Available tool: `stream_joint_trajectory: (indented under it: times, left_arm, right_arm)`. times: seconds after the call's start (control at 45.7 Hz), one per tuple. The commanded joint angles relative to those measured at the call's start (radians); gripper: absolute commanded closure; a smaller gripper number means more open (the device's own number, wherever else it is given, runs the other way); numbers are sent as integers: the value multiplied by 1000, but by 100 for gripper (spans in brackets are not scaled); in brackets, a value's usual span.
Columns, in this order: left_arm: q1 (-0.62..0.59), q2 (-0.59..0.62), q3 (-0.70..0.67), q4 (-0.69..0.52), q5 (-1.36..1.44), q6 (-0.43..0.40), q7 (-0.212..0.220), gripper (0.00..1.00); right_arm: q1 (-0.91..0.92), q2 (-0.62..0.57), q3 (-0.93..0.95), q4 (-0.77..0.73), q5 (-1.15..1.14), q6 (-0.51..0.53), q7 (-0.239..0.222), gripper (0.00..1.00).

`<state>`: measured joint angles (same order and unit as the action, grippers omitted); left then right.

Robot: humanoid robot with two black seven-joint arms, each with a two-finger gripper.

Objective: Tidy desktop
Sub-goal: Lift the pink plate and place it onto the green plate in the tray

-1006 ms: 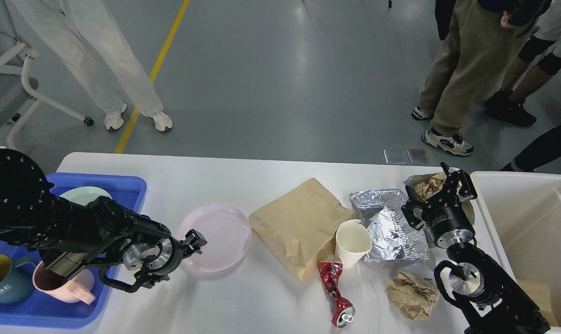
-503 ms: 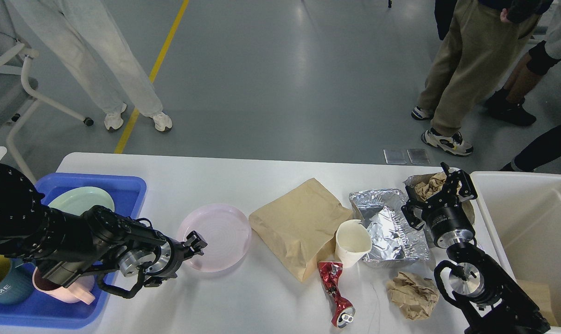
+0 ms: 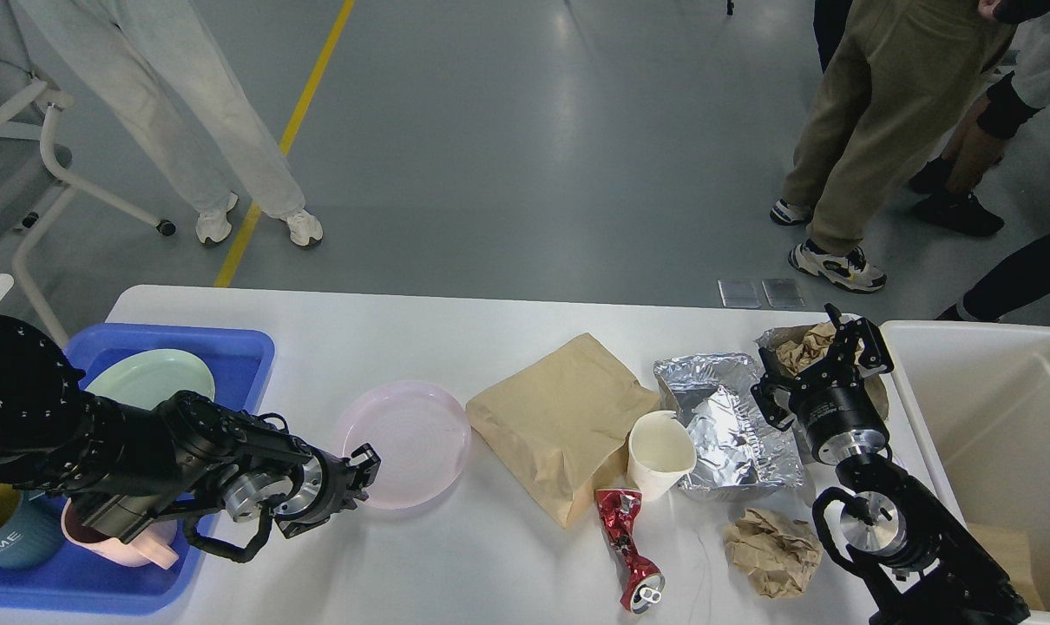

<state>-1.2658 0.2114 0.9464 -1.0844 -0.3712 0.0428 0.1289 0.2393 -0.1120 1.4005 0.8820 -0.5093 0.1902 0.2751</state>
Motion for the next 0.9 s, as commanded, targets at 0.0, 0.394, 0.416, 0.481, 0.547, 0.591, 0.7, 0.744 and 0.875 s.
stream_joint_trajectory:
  times: [0.0,0.394,0.416,0.481,0.547,0.591,0.7,0.744,0.875]
  left_arm:
    - [-1,0,2,0,-2,-30,2,100]
    - [-6,26,11,0,-3,-35,6,100]
    - [-6,26,12,0,-3,-37,9,100]
    - [-12,33,17,-9,-3,-44,12,100]
    - [-41,65,32,-38,-3,-83,17,100]
    - [-95,115,69,-92,-3,-130,14,100]
    - [-286,206,190,-225,-3,-219,5,100]
    - [-364,235,233,-281,-3,-238,5,100]
    - [-622,315,342,-449,-5,-273,11,100]
  right_arm:
    - [0,0,0,0,0,0,-1,0]
    - [0,0,0,0,0,0,-1,0]
    - [0,0,0,0,0,0,1,0]
    - [0,0,0,0,0,0,-1,0]
    - [0,0,0,0,0,0,1,0]
    - [0,0,0,0,0,0,1,0]
    - [0,0,0,0,0,0,-1,0]
    - [0,0,0,0,0,0,-1,0]
    - [0,0,0,0,0,0,-1,0]
